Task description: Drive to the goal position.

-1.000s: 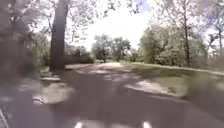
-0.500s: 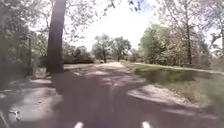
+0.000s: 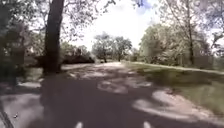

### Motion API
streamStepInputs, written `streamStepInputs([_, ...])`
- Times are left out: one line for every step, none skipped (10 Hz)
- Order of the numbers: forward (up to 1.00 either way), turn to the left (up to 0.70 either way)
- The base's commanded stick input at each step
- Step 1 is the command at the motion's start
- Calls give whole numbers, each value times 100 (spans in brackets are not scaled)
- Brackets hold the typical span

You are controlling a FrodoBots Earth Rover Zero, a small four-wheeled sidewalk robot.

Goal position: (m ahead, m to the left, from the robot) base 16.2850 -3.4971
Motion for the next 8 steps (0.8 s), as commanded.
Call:
streamStepInputs([100,0])
streamStepInputs([100,0])
streamStepInputs([100,0])
streamStepInputs([100,0])
streamStepInputs([100,0])
streamStepInputs([100,0])
streamStepInputs([100,0])
streamStepInputs([100,0])
